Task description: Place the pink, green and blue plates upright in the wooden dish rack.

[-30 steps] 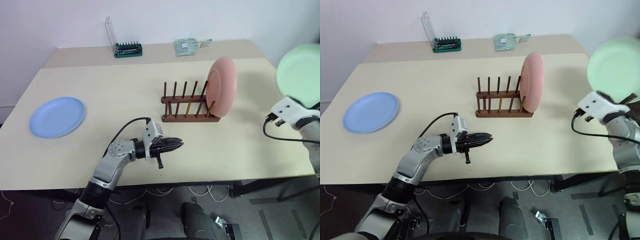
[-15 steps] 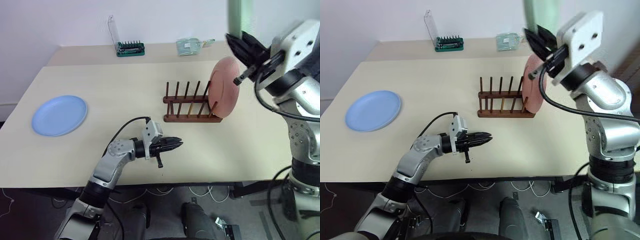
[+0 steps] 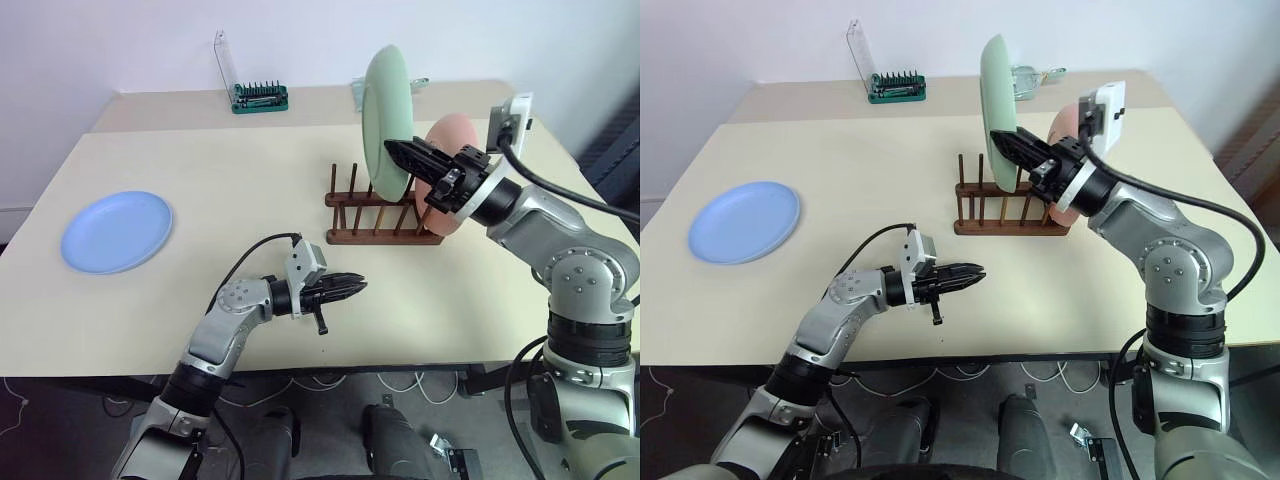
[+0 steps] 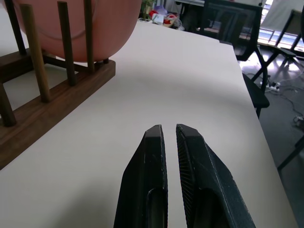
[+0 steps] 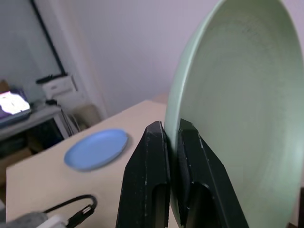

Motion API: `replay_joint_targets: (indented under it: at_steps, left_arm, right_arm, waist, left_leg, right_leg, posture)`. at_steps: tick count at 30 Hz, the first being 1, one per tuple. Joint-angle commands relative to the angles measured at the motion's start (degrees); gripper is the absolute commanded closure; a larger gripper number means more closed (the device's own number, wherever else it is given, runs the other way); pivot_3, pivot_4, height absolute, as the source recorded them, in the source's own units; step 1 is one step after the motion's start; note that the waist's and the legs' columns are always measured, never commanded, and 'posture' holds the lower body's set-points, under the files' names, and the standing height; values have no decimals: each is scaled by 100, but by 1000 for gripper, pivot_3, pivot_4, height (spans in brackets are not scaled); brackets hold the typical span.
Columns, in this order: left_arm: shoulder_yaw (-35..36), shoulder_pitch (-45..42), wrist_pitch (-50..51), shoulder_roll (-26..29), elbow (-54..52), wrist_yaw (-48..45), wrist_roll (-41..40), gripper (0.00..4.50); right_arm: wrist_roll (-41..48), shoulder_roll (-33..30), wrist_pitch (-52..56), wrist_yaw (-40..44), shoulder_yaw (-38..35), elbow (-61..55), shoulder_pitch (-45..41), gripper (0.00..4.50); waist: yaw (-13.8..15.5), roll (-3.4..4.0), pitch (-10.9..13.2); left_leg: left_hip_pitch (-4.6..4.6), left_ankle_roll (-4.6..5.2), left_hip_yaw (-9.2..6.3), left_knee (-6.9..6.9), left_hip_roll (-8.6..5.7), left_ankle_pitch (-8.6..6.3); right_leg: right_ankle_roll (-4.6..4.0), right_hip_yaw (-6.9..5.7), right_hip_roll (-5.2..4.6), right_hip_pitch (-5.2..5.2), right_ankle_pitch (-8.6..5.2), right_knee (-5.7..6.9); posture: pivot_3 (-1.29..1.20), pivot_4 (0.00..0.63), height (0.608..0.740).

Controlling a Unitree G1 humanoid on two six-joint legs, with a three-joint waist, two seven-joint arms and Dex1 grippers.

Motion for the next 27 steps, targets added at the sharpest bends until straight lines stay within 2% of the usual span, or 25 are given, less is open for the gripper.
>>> replay_joint_targets:
  at_steps: [1, 8, 18, 22, 27]
  left_arm:
    - [79, -26, -41, 7, -152, 13, -85, 4092]
    - [91, -27, -38, 8, -156, 32, -88, 4092]
    - [110, -24, -82, 11, -151, 69, -82, 4092]
    - [172, -25, -305, -40, -127, 198, -17, 4092]
    - [358, -18, -1039, -141, 11, 848, 430, 4092]
  right_arm:
    - [73, 59, -15, 41, -178, 55, -153, 4446]
    - [-134, 156, -77, -116, -248, 348, -79, 4446]
    - [9, 398, 116, -422, -507, 415, 101, 4446]
    - [119, 583, 230, -739, -611, 467, 105, 4446]
    - [146, 717, 293, -964, -656, 417, 106, 4446]
  waist:
    - [-3, 0, 0]
    - [-1, 0, 0]
    - [-4, 0, 0]
    - [-8, 1, -1]
    - [-4, 1, -1]
  left_leg:
    - [0, 0, 0, 0, 0, 0]
    - [0, 0, 0, 2, 0, 0]
    - [0, 0, 0, 1, 0, 0]
    - [0, 0, 0, 1, 0, 0]
    - [0, 0, 0, 1, 0, 0]
  right_leg:
    - [0, 0, 0, 0, 0, 0]
    - [0, 0, 0, 0, 0, 2]
    - [0, 0, 0, -1, 0, 2]
    - [0, 1, 0, -2, 0, 2]
    - [0, 2, 0, -2, 0, 1]
  posture:
    - [0, 150, 740]
    - [0, 150, 740]
    - [0, 150, 740]
    - [0, 150, 740]
    - [0, 150, 740]
